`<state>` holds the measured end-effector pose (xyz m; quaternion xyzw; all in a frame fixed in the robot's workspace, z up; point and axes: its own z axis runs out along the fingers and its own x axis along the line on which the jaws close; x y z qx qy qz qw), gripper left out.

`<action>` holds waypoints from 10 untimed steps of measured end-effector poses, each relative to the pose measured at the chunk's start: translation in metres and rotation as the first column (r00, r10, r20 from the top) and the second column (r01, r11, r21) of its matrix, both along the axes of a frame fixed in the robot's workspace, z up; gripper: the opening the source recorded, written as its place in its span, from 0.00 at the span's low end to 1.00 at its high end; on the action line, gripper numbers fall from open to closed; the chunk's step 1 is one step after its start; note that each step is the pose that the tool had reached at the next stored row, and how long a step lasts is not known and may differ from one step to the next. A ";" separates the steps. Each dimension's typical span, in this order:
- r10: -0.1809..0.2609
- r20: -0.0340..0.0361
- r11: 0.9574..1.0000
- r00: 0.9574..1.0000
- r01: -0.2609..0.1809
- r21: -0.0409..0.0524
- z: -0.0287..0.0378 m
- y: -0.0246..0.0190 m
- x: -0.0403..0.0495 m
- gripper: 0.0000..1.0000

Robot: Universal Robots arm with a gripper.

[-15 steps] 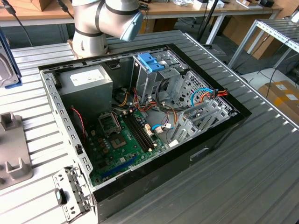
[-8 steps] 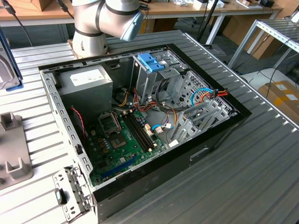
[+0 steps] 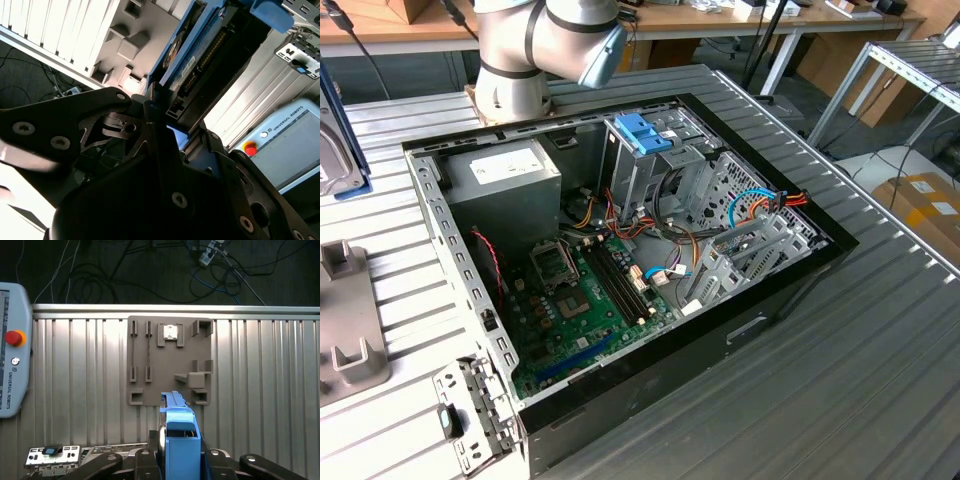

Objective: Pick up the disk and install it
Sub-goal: 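Pick up the disk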

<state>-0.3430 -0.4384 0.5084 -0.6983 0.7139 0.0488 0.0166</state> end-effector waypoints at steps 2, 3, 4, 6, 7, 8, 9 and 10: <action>0.000 0.000 1.000 1.000 0.000 0.000 0.0000 -0.0011 0.0001 0.37; 0.000 0.000 1.000 1.000 0.000 0.000 0.0000 -0.0017 0.0002 0.37; 0.000 0.000 1.000 1.000 0.000 0.000 -0.0001 -0.0025 0.0003 0.37; 0.000 0.000 1.000 1.000 0.000 0.000 0.0000 -0.0039 0.0004 0.37; 0.000 0.000 1.000 1.000 0.000 0.000 -0.0001 -0.0045 0.0005 0.37; 0.000 0.000 1.000 1.000 0.000 0.000 -0.0001 -0.0051 0.0005 0.37; 0.000 0.000 1.000 1.000 0.000 0.000 -0.0001 -0.0057 0.0006 0.37; 0.000 0.000 1.000 1.000 0.000 0.000 -0.0001 -0.0063 0.0006 0.37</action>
